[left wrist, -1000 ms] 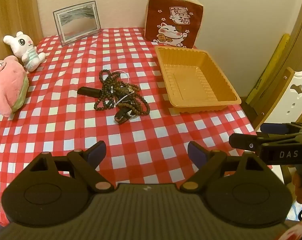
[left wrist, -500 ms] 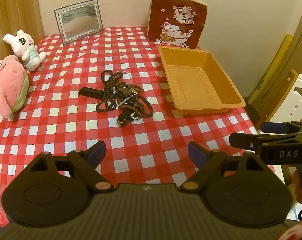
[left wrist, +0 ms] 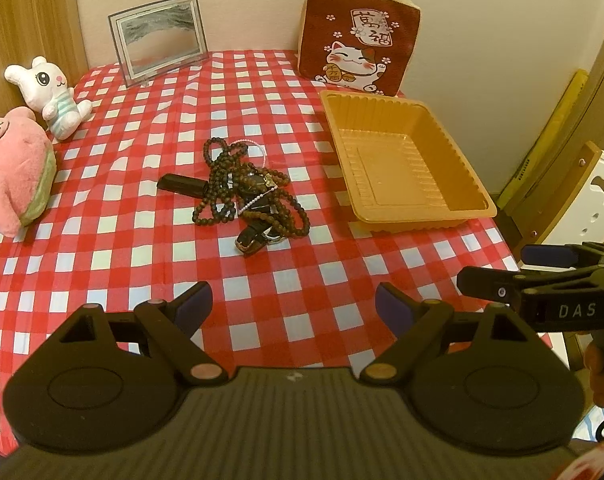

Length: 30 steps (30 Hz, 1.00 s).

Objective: Organize jewelry

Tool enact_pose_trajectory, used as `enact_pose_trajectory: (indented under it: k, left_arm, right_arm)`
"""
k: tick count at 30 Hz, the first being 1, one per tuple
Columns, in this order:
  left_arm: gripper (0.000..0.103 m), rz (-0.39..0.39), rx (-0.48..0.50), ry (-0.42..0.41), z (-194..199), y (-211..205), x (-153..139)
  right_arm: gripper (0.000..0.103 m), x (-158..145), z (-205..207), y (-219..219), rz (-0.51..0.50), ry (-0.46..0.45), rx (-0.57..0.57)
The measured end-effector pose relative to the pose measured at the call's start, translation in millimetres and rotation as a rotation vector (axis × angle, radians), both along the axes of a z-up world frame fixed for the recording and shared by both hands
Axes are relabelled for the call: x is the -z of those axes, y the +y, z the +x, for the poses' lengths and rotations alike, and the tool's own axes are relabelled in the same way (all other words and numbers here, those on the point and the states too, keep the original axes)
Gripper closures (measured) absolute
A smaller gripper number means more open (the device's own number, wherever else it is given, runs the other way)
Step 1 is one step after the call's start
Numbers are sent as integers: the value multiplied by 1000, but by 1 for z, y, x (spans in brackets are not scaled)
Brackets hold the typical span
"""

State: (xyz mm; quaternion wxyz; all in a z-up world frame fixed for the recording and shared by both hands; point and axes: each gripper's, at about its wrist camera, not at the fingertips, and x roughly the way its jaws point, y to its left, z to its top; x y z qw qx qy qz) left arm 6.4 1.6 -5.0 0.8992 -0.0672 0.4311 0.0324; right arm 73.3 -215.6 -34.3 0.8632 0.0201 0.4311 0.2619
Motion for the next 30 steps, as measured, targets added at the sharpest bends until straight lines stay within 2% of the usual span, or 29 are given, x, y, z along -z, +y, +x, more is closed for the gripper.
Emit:
enact_pose_trajectory:
  k: [4,30]
  left_arm:
    - [15,0,-2,4,10,4,9]
    - [15,-2,-10,9,13,2,8]
  right_arm:
    - [0,0,2,1,-2,0,0]
    - [0,1,3,2,-5,3,-4]
